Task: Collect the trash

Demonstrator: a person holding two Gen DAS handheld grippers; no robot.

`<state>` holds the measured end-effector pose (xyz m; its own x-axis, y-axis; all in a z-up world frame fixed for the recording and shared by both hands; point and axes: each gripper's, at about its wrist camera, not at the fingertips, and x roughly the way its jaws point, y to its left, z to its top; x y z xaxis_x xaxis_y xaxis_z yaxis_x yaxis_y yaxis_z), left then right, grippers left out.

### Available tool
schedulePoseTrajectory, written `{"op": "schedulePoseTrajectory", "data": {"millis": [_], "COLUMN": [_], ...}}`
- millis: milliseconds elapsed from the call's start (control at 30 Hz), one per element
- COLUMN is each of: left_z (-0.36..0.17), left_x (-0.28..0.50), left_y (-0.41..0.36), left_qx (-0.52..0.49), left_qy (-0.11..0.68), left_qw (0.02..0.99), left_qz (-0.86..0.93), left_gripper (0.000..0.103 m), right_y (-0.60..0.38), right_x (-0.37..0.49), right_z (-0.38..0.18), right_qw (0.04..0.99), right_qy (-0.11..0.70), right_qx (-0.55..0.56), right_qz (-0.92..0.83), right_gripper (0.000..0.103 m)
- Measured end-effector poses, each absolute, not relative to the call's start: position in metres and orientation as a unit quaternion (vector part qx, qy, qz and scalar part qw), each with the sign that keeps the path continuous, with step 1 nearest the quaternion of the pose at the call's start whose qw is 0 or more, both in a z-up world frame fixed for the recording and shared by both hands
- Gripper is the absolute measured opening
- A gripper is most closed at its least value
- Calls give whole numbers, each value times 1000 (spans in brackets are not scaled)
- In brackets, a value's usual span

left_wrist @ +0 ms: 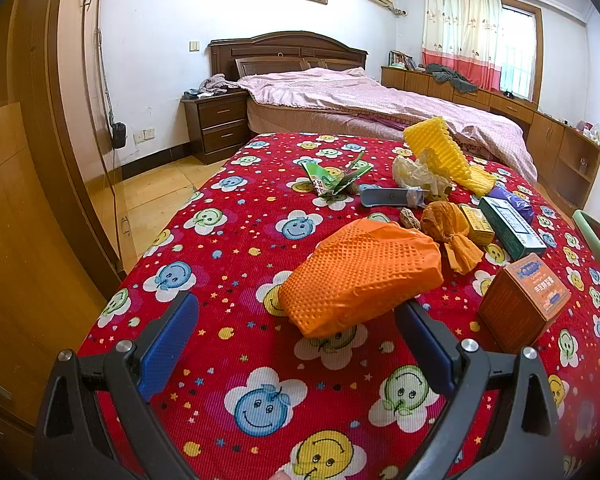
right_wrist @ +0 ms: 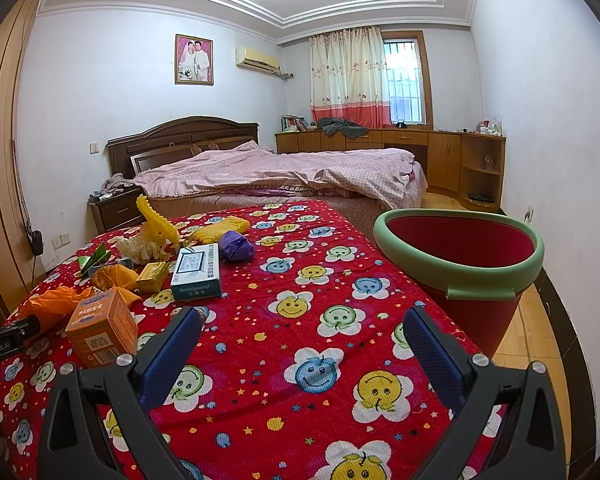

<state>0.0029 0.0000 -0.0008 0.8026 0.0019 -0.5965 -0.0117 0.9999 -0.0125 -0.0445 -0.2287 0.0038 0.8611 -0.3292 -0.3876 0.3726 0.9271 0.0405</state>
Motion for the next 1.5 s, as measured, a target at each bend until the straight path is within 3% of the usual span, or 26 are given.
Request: {"op": "schedulePoseTrajectory", "data": {"millis": [1500], "left_z": [-6], "left_x": [9], "left_y": [3], "left_qx": [-9], "left_qy": [337], "left_qw": [941], "left_qz": [-19], "left_gripper": [98], "right_y": [-230], "right_x": [-49], "right_z": [7], "right_qw": [963], "right_qy": [189], "right_qx": [63], "right_qz": [-181], "right_gripper": [103]}}
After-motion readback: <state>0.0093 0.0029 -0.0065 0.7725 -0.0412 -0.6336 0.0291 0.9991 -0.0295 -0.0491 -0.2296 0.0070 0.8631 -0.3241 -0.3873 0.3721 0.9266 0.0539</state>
